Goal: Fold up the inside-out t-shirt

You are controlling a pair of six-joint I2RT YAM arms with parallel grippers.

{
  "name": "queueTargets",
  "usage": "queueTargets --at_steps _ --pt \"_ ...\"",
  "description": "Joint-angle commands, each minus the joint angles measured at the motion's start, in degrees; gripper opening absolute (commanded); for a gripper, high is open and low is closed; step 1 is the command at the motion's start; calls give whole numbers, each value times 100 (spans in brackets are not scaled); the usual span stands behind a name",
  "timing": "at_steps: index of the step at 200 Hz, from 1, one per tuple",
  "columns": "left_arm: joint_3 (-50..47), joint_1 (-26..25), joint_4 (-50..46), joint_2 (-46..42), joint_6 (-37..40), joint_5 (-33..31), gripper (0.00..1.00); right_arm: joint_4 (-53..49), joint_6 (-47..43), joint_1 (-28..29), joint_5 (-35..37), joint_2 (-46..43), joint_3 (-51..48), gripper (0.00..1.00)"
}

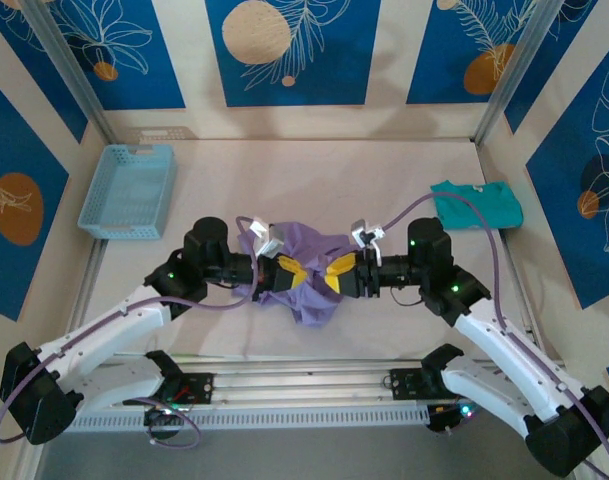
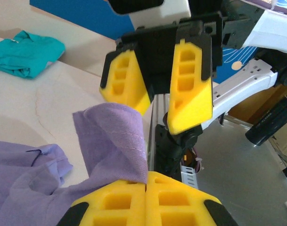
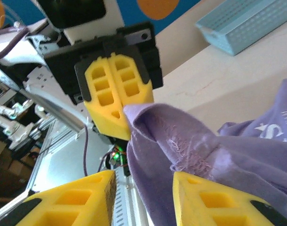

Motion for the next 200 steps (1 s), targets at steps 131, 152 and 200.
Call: queueTargets --at_steps 131,152,200 --pt "-59 52 327 105 -240 403 0 924 -107 422 347 561 132 36" --pt "-63 52 279 96 -213 325 0 1054 -71 422 135 551 109 33" --pt "-59 49 71 122 -124 44 0 1052 -72 422 -2 439 101 17"
